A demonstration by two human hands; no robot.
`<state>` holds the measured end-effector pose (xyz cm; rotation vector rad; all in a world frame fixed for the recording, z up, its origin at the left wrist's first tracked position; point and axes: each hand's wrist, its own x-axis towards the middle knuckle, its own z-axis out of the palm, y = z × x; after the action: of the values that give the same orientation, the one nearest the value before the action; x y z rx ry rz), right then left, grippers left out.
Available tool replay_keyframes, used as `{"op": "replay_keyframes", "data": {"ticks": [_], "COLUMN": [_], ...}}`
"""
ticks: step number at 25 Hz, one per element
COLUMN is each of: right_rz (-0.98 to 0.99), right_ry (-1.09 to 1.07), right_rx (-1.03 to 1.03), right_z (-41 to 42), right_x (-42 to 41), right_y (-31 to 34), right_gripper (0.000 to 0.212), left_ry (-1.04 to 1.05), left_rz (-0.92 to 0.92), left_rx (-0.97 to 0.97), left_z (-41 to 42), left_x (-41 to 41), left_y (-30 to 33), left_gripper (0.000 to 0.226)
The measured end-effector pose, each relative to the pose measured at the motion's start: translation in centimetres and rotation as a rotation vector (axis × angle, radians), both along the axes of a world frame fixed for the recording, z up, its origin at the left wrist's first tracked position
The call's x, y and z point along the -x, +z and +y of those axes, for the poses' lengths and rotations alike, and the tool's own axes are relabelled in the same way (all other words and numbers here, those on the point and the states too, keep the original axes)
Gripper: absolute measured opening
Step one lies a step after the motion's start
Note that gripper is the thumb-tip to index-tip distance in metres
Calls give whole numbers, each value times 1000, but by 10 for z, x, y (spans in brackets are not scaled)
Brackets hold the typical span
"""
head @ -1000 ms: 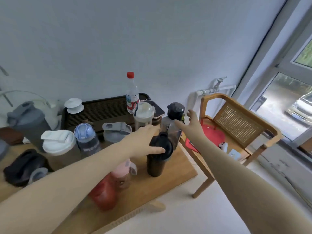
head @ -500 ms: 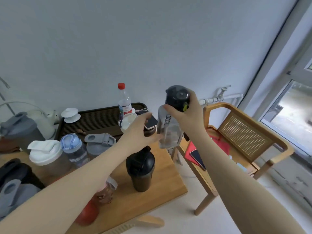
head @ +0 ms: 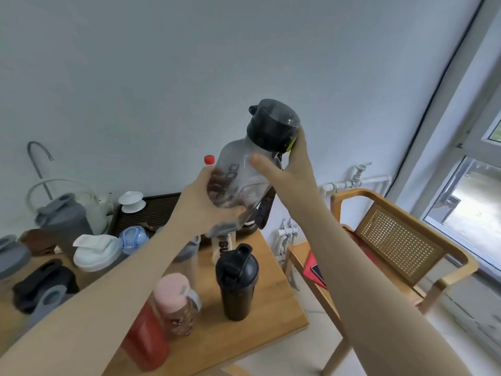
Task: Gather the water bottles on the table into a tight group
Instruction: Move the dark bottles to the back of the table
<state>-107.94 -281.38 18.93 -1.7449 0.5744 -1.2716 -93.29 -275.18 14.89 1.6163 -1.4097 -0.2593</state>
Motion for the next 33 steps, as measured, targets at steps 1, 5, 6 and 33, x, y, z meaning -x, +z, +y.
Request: {"op": "replay_keyframes", "data": {"ticks": [1, 5, 6, 33], "right_rz": [92, 847, 1040, 519], "right_ry": [-6, -2, -10, 37], "right_rx": [-63, -120, -68, 526], "right_z": [4, 15, 15, 107], "right_x": [-6, -25, -26, -213], "right_y": [-23, -136, -153, 55], "right_gripper": [93, 84, 91, 54], "left_ry": [52, 231, 265, 488], "left_rz": [-21, -21, -26, 109], "left_rx": [-15, -56, -54, 207], "left_z": [9, 33, 37, 176], "left_x": [-10, -41, -46, -239], "left_y": [0, -8, -10, 50], "left_gripper": [60, 72, 73, 60]}}
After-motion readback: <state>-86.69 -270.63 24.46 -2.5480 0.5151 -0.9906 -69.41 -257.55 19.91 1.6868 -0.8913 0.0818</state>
